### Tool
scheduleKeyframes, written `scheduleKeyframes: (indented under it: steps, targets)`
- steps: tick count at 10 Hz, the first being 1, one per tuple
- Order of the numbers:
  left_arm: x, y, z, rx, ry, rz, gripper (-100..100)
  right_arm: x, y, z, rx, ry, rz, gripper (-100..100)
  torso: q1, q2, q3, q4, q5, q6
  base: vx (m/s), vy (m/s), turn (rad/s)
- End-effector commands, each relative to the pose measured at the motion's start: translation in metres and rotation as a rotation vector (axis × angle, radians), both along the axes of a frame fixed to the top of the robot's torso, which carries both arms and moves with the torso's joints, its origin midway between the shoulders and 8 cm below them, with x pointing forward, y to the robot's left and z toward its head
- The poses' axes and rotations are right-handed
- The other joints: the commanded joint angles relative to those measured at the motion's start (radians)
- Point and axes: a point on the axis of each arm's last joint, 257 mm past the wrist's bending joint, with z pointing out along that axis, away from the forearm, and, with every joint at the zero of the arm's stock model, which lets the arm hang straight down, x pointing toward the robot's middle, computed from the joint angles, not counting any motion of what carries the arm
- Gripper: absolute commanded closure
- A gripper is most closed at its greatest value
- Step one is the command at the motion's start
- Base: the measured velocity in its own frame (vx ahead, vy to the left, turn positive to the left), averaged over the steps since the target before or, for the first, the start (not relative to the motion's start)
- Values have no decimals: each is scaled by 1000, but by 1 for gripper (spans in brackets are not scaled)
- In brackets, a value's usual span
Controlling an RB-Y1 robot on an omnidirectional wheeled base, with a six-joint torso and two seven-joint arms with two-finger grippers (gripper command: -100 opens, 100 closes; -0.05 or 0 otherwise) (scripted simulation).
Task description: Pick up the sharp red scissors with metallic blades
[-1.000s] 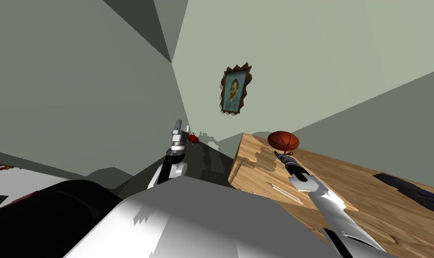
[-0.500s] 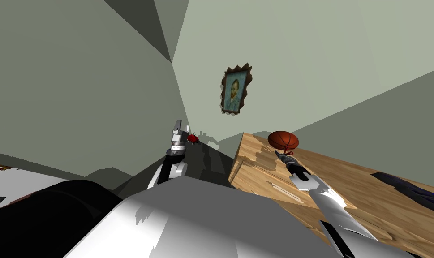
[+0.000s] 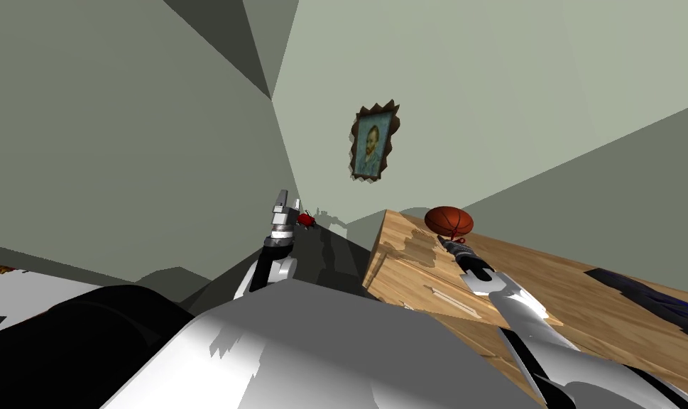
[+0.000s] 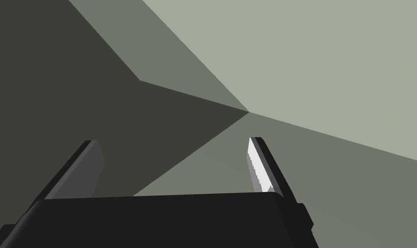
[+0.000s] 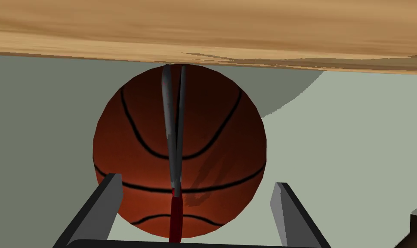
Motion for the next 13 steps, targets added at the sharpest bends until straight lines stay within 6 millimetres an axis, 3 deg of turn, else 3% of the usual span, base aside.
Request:
scheduleKeyframes:
  steps: [1, 2, 4, 7, 8, 12, 13]
  targets:
    - [0, 0, 0, 0, 0, 0, 0, -6, -8, -8, 7, 18, -21, -100, 0, 0, 0, 0, 0, 0, -7, 18, 5]
    - [0, 0, 0, 0, 0, 0, 0, 9, -5, 16, -11, -26, 10, -100, -1, 0, 0, 0, 0, 0, -15, 39, -27]
    - [0, 0, 0, 0, 0, 0, 0, -4, -20, -3, 6, 14, -35, -100, 0, 0, 0, 0, 0, 0, -12, 24, -7]
    - [0, 0, 0, 0, 0, 0, 0, -4, -20, -2, 6, 15, -36, -100, -2, -1, 0, 0, -1, 0, 0, 0, 0]
    - [0, 0, 0, 0, 0, 0, 0, -4, -20, -2, 6, 14, -35, 100, -2, -1, 0, 0, -1, 0, 0, 0, 0]
    - [0, 0, 0, 0, 0, 0, 0, -4, -20, -2, 3, 15, -34, 100, -3, -1, -1, 0, -1, 1, 0, 0, 0]
    - [0, 0, 0, 0, 0, 0, 0, -4, -19, -2, 3, 15, -33, 0, -3, -1, 0, 0, -1, 1, 0, 0, 0]
